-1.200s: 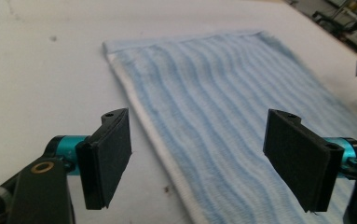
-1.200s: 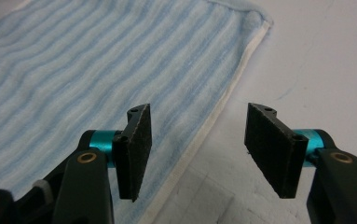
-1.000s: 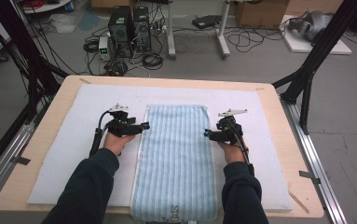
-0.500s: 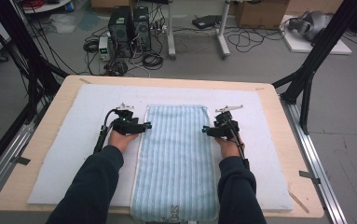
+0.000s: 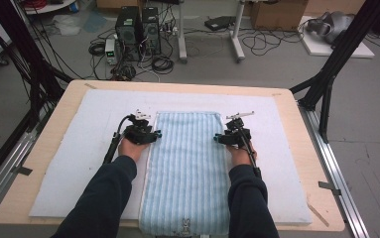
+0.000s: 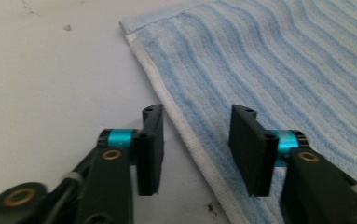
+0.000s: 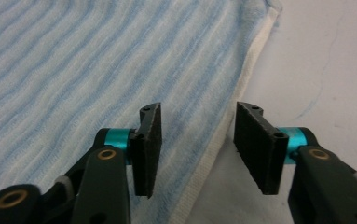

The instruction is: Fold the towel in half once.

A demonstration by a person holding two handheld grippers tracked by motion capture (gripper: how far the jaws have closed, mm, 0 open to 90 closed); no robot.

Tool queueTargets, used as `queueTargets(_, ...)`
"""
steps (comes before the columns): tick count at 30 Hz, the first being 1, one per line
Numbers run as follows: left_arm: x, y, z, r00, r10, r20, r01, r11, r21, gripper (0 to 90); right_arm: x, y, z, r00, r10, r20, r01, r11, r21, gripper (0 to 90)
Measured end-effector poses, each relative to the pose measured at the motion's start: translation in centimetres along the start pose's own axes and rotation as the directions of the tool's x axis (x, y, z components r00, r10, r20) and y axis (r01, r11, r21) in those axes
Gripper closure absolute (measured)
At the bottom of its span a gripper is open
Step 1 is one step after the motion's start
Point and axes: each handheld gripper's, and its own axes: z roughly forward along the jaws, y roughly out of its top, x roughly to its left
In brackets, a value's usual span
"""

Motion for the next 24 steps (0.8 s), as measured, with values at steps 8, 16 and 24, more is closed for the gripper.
queueTargets(8,-0.6,0.0,0.1,0.9992,0.013,0.038,-0.013,0.9999,-0.003,85.7,0.3,0.0,-0.1,0.9989,-0.030,0.036,0.030,0.999,0.012,76.3)
queueTargets(16,0.2,0.1,-0.3,0.9951,-0.066,0.074,0.067,0.9977,-0.011,87.3,0.7,0.1,-0.4,0.9976,-0.069,0.009,0.069,0.998,0.012,87.0)
queueTargets(24,0.6,0.3,-2.2,0.9833,-0.101,0.152,0.110,0.9925,-0.054,87.2,1.1,-0.3,-1.8,0.9976,-0.069,0.003,0.069,0.997,-0.040,87.2)
